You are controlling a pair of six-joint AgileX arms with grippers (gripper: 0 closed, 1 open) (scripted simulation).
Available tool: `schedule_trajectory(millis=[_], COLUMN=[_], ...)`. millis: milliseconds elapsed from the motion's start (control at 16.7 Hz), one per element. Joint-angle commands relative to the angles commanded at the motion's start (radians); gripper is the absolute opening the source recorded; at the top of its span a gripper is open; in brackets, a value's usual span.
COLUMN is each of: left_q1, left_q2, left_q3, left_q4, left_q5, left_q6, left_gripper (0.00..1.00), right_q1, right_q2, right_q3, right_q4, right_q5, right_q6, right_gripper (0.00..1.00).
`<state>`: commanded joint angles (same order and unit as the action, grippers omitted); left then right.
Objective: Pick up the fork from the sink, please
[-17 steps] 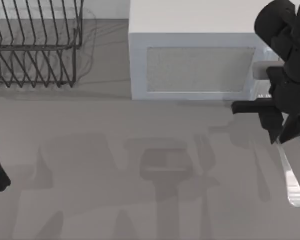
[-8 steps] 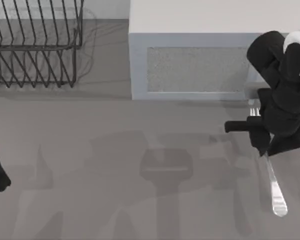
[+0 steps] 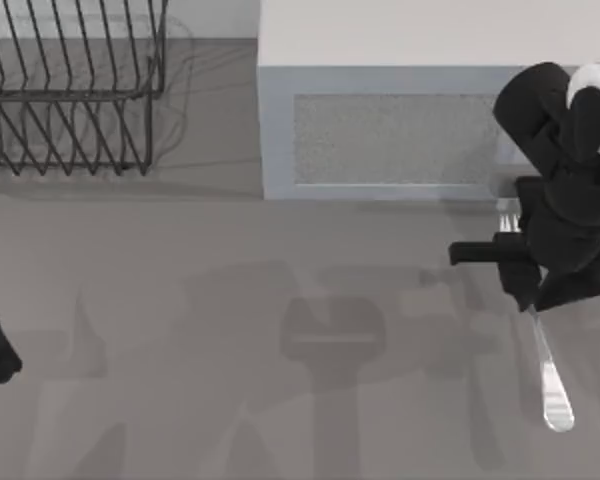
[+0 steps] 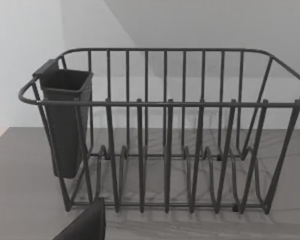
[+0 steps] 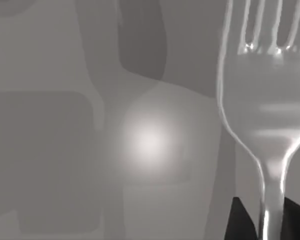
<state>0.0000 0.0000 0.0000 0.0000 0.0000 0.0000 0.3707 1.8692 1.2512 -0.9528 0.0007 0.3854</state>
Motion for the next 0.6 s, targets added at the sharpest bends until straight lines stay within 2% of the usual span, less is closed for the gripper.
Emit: schedule_trajectory(millis=[600], left_q1=[0.000], left_q2=[0.000], left_q3=[0.000], left_q4=[0.000], left_q5=[0.000], left_q6=[0.000], left_gripper=[1.00], right_q1=[0.000], right_q2=[0.000], right_q3=[0.000], right_q4=[0.000], right_q5=[0.000], right_q6=[0.000], right_gripper=[0.98])
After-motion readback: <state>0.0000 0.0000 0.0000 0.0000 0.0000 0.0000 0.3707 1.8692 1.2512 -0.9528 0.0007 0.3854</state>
